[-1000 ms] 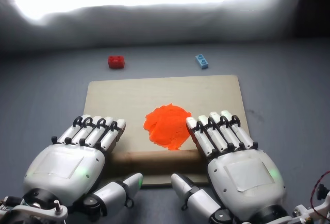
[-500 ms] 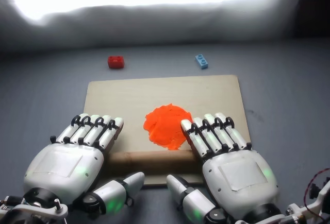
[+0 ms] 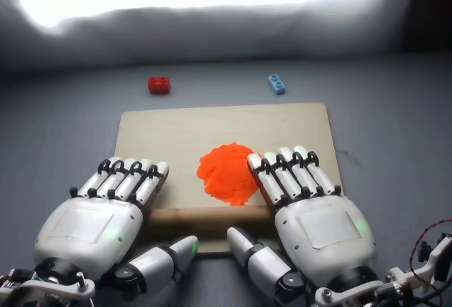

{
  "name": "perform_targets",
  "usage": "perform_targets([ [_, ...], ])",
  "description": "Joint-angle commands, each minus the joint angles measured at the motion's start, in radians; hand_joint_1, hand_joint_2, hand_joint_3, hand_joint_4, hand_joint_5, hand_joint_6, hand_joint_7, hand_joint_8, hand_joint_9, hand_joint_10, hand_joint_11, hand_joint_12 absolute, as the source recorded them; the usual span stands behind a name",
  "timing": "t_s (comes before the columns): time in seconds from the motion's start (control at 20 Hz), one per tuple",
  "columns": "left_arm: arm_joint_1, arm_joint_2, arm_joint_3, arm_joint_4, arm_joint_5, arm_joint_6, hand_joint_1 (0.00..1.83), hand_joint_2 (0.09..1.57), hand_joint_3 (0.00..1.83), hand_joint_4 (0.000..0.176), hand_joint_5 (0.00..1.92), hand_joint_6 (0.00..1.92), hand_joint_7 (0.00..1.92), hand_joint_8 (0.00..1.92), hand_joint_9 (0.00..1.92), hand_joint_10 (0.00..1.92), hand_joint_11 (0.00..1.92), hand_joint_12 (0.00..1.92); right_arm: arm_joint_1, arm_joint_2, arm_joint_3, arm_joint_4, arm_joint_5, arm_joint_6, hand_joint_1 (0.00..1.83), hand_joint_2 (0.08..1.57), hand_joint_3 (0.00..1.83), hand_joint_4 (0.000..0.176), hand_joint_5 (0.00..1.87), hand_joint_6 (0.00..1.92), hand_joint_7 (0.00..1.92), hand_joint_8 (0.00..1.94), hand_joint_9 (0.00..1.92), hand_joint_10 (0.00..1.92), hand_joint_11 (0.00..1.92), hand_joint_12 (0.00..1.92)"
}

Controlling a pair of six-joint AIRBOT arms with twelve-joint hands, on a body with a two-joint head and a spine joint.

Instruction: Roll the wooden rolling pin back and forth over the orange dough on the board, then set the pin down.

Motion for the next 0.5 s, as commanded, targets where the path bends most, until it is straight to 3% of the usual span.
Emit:
perform_targets([
  [0.0,-0.003,-0.001,0.003,0.050,-0.102,-0.005,0.00,1.27,0.03,0.000,0.00,0.00,0.00,0.00,0.00,0.00,0.00,0.00,-0.001,-0.002,0.001,-0.081,0.083,0.002,0.00,1.27,0.00,0.000,0.05,0.01,0.06,0.00,0.00,0.00,0.00,0.00],
  [0.1,-0.003,-0.004,0.007,0.050,-0.102,-0.006,0.00,1.29,0.04,0.000,0.00,0.00,0.00,0.00,0.00,0.00,0.00,0.00,-0.002,-0.006,0.001,-0.081,0.083,-0.002,0.00,1.31,0.00,0.000,0.06,0.01,0.06,0.00,0.00,0.00,0.00,0.00],
  [0.25,-0.003,-0.009,0.013,0.050,-0.102,-0.005,0.00,1.34,0.06,0.000,0.00,0.00,0.00,0.00,0.00,0.00,0.00,0.00,-0.015,-0.010,0.002,-0.081,0.081,-0.011,0.00,1.49,0.08,0.000,0.06,0.01,0.05,0.00,0.00,0.00,0.00,0.00],
  [0.45,-0.002,-0.012,0.020,0.050,-0.102,-0.005,0.00,1.38,0.07,0.000,0.00,0.00,0.00,0.00,0.00,0.00,0.00,0.00,-0.019,-0.013,0.017,-0.082,0.075,-0.022,0.00,1.55,0.06,0.000,0.05,0.00,0.04,0.00,0.00,0.00,0.00,0.00],
])
